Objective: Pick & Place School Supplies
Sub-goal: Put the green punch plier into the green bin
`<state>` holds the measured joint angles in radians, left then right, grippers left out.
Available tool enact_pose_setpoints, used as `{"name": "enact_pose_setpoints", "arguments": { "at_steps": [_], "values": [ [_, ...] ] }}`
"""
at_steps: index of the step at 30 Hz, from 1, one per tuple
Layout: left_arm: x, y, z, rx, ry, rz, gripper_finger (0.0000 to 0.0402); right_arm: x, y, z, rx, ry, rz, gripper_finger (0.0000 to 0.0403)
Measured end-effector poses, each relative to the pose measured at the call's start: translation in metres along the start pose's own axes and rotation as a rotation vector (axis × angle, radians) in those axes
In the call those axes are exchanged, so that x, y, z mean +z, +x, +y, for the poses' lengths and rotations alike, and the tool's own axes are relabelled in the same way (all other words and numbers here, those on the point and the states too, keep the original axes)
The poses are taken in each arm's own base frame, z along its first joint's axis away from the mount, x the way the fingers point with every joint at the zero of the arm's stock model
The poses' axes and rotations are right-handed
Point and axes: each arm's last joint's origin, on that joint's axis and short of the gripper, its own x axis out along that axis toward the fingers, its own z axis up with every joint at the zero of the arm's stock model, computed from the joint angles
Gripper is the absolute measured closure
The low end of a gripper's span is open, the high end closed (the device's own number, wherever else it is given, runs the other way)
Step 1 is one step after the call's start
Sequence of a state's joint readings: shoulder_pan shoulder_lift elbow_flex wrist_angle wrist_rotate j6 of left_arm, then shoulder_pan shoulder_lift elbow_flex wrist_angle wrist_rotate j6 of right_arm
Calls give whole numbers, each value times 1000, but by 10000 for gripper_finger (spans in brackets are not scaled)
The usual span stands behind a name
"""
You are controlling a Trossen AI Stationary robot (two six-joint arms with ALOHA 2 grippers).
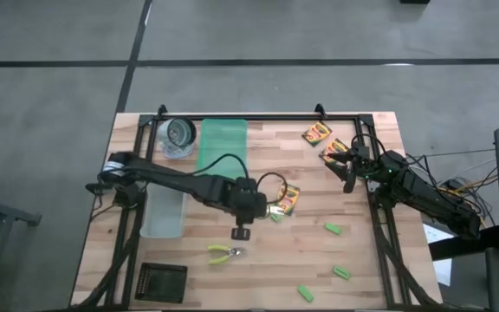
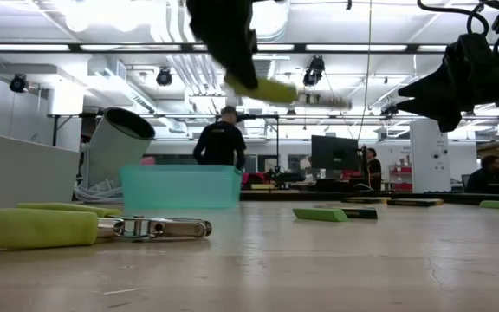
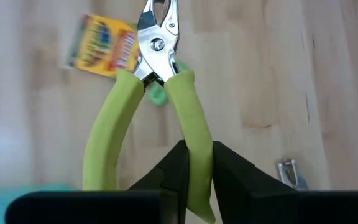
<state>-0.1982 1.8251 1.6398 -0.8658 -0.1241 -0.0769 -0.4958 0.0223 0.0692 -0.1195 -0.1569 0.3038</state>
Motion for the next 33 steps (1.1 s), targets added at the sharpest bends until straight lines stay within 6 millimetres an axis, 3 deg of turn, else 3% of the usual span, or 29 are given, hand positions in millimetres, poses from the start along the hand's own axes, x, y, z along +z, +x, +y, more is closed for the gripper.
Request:
{"name": "enact_pose_setpoints", "arguments": {
  "at_steps": [8, 16, 28, 33],
  "values": [
    [7, -59, 10, 95, -41, -68, 344, 0, 0, 0, 0, 0, 0, 207],
    [-21, -105, 22, 222, -64, -156, 344, 0, 0, 0, -1, 0, 1, 207],
    [-94, -122, 47, 301, -230, -149, 344, 0, 0, 0, -3, 1, 4, 207],
    [-109, -123, 59, 313, -305, -169, 344, 0, 0, 0, -2, 1, 5, 207]
  ]
}}
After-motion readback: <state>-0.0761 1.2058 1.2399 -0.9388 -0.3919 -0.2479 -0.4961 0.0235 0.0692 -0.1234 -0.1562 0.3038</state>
